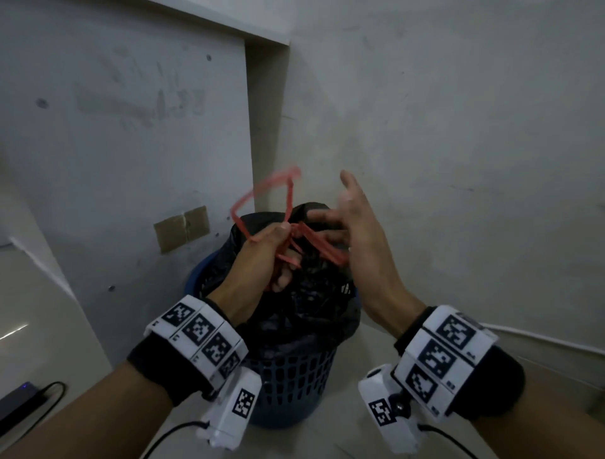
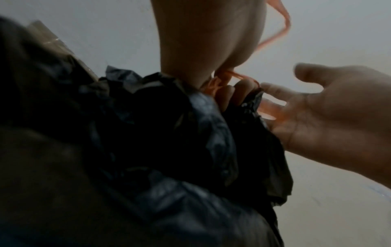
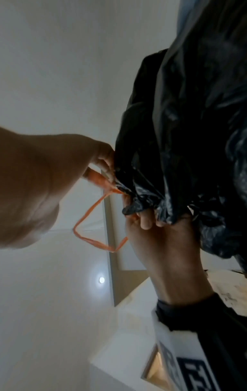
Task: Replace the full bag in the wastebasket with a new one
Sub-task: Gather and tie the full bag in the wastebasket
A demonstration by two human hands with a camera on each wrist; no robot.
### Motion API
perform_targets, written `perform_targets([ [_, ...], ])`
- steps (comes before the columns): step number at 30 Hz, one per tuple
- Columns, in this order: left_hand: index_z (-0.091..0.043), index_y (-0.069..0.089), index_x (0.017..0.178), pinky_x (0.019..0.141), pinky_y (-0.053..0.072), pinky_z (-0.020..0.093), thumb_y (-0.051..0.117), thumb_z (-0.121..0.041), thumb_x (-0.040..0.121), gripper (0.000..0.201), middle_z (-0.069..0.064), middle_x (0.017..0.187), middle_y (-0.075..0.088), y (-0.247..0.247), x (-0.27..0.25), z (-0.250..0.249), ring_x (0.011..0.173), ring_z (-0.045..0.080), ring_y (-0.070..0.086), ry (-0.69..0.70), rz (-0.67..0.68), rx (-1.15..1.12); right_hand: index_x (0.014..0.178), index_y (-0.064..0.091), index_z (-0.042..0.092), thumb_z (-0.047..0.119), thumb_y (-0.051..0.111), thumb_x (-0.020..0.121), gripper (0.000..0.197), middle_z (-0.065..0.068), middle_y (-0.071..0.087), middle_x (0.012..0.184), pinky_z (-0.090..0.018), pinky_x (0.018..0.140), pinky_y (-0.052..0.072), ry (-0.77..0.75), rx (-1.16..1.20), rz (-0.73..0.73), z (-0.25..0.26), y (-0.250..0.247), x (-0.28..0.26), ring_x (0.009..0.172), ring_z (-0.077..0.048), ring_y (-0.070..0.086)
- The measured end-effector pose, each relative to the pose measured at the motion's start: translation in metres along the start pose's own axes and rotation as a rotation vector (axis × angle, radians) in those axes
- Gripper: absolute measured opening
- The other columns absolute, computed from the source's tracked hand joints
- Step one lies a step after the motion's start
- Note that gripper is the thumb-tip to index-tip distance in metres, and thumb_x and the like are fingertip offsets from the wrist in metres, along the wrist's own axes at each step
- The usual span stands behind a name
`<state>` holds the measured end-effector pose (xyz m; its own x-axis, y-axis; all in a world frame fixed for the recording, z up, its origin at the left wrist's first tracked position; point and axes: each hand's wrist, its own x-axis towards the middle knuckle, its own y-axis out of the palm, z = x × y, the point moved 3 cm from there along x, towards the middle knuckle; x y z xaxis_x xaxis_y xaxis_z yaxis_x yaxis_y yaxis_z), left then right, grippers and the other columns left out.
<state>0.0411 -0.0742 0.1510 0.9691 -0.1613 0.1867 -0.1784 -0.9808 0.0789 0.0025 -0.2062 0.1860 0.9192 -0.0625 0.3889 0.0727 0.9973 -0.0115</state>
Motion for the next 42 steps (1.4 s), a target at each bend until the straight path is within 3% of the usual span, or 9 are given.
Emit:
perform_targets([
  [10, -0.009, 0.068, 0.08, 0.038, 0.03, 0.022, 0.05, -0.031, 0.096, 0.032, 0.005, 0.063, 0.062, 0.002, -0.007, -0.004, 0.039, 0.014, 0.043, 0.006, 0.0, 0.19, 0.106, 0.063, 0.025, 0.027, 0.052, 0.097, 0.014, 0.011, 0.066, 0.081, -0.016, 0.067, 0.045, -0.042, -0.428, 0.068, -0.019, 0.007, 0.004, 0.072, 0.004, 0.062],
  [14, -0.015, 0.06, 0.069, 0.037, 0.033, 0.021, 0.046, -0.027, 0.098, 0.035, 0.001, 0.05, 0.055, -0.004, -0.005, -0.004, 0.037, 0.013, 0.044, 0.05, -0.112, 0.246, 0.087, 0.062, 0.028, 0.014, 0.045, 0.098, 0.025, 0.003, 0.066, 0.08, -0.029, 0.062, 0.044, -0.041, -0.621, 0.086, -0.023, 0.0, 0.005, 0.069, -0.016, 0.059],
  [19, -0.012, 0.057, 0.078, 0.046, 0.04, 0.018, 0.04, -0.03, 0.101, 0.033, -0.002, 0.051, 0.055, -0.006, -0.002, -0.005, 0.047, 0.009, 0.049, 0.116, -0.127, 0.326, 0.082, 0.049, 0.028, 0.003, 0.039, 0.091, 0.028, 0.005, 0.054, 0.074, -0.037, 0.061, 0.04, -0.094, -0.791, 0.159, -0.028, 0.006, -0.002, 0.068, -0.019, 0.05],
  [24, -0.009, 0.061, 0.083, 0.044, 0.039, 0.02, 0.042, -0.028, 0.101, 0.033, 0.004, 0.056, 0.05, -0.004, -0.002, -0.012, 0.048, 0.011, 0.045, 0.17, -0.067, 0.36, 0.093, 0.046, 0.024, 0.03, 0.038, 0.099, 0.012, 0.004, 0.053, 0.065, -0.041, 0.058, 0.041, -0.185, -0.727, 0.186, -0.02, 0.009, -0.009, 0.058, -0.018, 0.05],
  [27, -0.015, 0.063, 0.074, 0.053, 0.042, 0.023, 0.046, -0.028, 0.099, 0.033, 0.011, 0.062, 0.059, -0.011, 0.0, -0.012, 0.052, 0.01, 0.051, 0.198, -0.081, 0.352, 0.098, 0.046, 0.033, 0.063, 0.045, 0.088, 0.031, 0.009, 0.057, 0.069, -0.032, 0.058, 0.045, -0.236, -0.852, 0.259, -0.018, 0.015, -0.015, 0.061, -0.008, 0.055],
  [31, -0.017, 0.067, 0.071, 0.056, 0.045, 0.023, 0.05, -0.03, 0.096, 0.032, 0.011, 0.062, 0.064, -0.015, -0.002, -0.013, 0.053, 0.012, 0.055, 0.236, -0.102, 0.458, 0.099, 0.05, 0.036, 0.063, 0.051, 0.086, 0.03, 0.012, 0.047, 0.059, -0.024, 0.049, 0.031, -0.364, -0.971, 0.268, -0.022, 0.019, -0.014, 0.049, -0.004, 0.043],
  [36, 0.001, 0.065, 0.099, 0.07, 0.049, 0.029, 0.052, -0.045, 0.093, 0.048, 0.011, 0.081, 0.065, -0.015, -0.004, -0.021, 0.07, 0.02, 0.06, 0.211, -0.026, 0.365, 0.067, 0.052, 0.025, 0.048, 0.053, 0.093, 0.035, 0.004, 0.05, 0.054, -0.026, 0.048, 0.029, -0.257, -0.737, 0.226, -0.028, 0.019, -0.006, 0.049, -0.01, 0.046],
  [40, -0.014, 0.048, 0.091, 0.065, 0.044, 0.022, 0.053, -0.014, 0.095, 0.006, 0.003, 0.07, 0.057, -0.021, -0.007, -0.017, 0.063, 0.01, 0.053, 0.249, 0.0, 0.211, 0.065, 0.053, 0.014, 0.046, 0.051, 0.095, 0.044, 0.004, 0.047, 0.058, -0.03, 0.058, 0.032, -0.02, -0.415, 0.119, -0.04, 0.009, 0.007, 0.055, -0.011, 0.043],
  [42, -0.022, 0.051, 0.09, 0.07, 0.043, 0.021, 0.058, -0.007, 0.091, 0.017, 0.0, 0.075, 0.06, -0.024, -0.007, -0.011, 0.069, 0.01, 0.055, 0.325, 0.02, 0.398, 0.068, 0.056, 0.011, 0.045, 0.051, 0.095, 0.044, 0.008, 0.049, 0.057, -0.025, 0.06, 0.034, 0.129, -0.26, 0.04, -0.042, 0.004, 0.01, 0.057, -0.008, 0.047],
])
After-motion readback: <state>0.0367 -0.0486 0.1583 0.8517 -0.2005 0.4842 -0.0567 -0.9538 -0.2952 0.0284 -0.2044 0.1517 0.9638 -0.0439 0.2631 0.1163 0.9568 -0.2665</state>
